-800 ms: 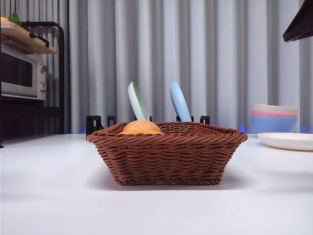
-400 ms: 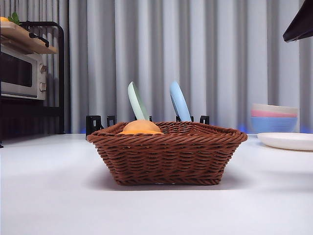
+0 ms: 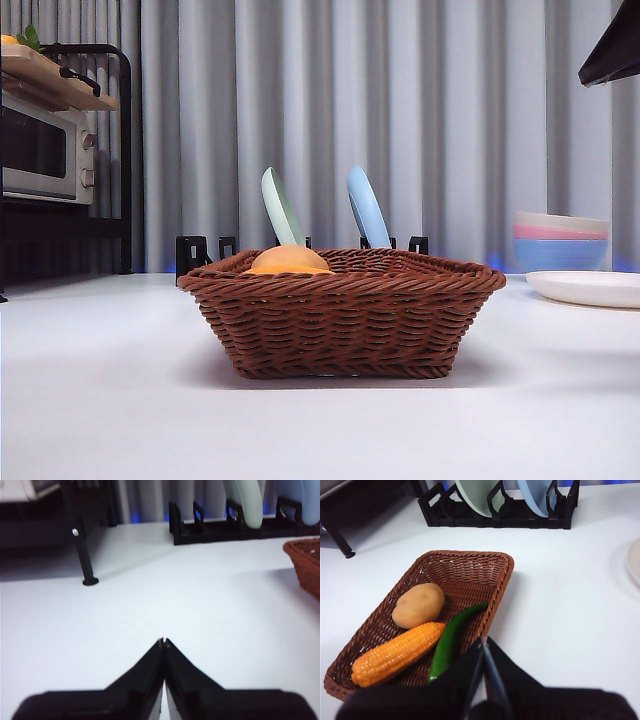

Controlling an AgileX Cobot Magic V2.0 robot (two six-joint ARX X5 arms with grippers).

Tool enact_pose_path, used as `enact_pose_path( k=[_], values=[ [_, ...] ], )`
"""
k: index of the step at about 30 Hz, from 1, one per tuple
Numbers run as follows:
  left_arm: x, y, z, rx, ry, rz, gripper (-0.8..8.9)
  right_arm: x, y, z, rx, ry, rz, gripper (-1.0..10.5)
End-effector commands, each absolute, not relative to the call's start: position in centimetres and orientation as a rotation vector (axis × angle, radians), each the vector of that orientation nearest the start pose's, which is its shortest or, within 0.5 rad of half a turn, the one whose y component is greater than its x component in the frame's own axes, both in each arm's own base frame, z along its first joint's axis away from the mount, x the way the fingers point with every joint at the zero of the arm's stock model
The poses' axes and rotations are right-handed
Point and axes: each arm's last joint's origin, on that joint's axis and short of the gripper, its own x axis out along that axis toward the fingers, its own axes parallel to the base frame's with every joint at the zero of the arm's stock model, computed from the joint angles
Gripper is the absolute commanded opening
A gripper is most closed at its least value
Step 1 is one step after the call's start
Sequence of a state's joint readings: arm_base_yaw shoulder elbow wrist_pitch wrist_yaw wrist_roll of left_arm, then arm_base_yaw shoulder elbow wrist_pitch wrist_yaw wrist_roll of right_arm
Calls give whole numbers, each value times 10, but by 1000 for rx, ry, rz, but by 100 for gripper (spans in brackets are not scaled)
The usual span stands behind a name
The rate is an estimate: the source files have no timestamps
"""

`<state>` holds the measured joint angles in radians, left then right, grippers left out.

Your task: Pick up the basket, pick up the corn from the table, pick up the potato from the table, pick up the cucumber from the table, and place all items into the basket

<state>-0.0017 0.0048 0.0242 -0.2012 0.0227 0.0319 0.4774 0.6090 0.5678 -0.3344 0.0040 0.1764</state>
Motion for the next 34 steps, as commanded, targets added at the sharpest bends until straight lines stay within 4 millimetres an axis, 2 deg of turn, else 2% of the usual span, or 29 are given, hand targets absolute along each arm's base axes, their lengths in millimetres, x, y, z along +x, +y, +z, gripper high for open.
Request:
enact_pose_path(
  k=[1, 21, 25, 29, 34],
  values=[
    [95, -1, 148, 20, 197, -30, -3, 125, 65, 268, 90, 405, 430, 1],
    [95, -1, 148, 20, 195, -28, -3, 125, 65, 268, 90, 405, 430, 1],
    [95, -1, 148, 20, 195, -28, -3, 126, 62, 269, 38, 384, 354, 1],
    [95, -1, 148, 20, 194, -28, -3, 117, 50, 271, -81, 331, 280, 1],
    [95, -1, 148, 20, 194, -28, -3, 104, 30, 263, -98, 236, 247, 1]
  ],
)
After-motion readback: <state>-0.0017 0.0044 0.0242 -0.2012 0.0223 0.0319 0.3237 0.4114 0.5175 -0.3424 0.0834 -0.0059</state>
